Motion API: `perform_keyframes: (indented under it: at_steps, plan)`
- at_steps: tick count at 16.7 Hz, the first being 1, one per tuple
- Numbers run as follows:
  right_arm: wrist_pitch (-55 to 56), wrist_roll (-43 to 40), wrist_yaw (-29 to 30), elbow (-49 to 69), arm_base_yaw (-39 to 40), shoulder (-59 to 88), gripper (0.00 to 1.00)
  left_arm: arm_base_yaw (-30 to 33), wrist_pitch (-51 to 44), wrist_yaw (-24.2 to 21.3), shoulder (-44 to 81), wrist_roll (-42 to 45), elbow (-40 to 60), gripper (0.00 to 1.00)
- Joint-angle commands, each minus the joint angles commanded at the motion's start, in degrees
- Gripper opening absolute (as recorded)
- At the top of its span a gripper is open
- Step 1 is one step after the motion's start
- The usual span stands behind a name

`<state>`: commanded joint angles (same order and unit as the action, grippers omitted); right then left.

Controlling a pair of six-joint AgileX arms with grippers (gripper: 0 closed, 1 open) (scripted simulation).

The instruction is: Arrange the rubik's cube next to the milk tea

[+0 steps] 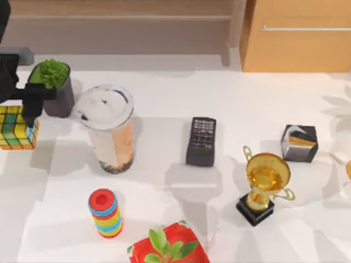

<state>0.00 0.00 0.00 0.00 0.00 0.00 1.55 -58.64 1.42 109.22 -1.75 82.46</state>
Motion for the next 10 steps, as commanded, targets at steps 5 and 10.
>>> perform_keyframes:
  at_steps: [5, 10]
  plan:
    - [0.0, 0.0, 0.0, 0.0, 0.0, 0.0, 1.0, 1.0, 0.93, -0.46, 0.84, 0.05, -1.49, 0.0]
    - [0.0, 0.0, 0.0, 0.0, 0.0, 0.0, 1.0, 1.73, 1.21, -0.88, 2.66, 0.09, -3.29, 0.0]
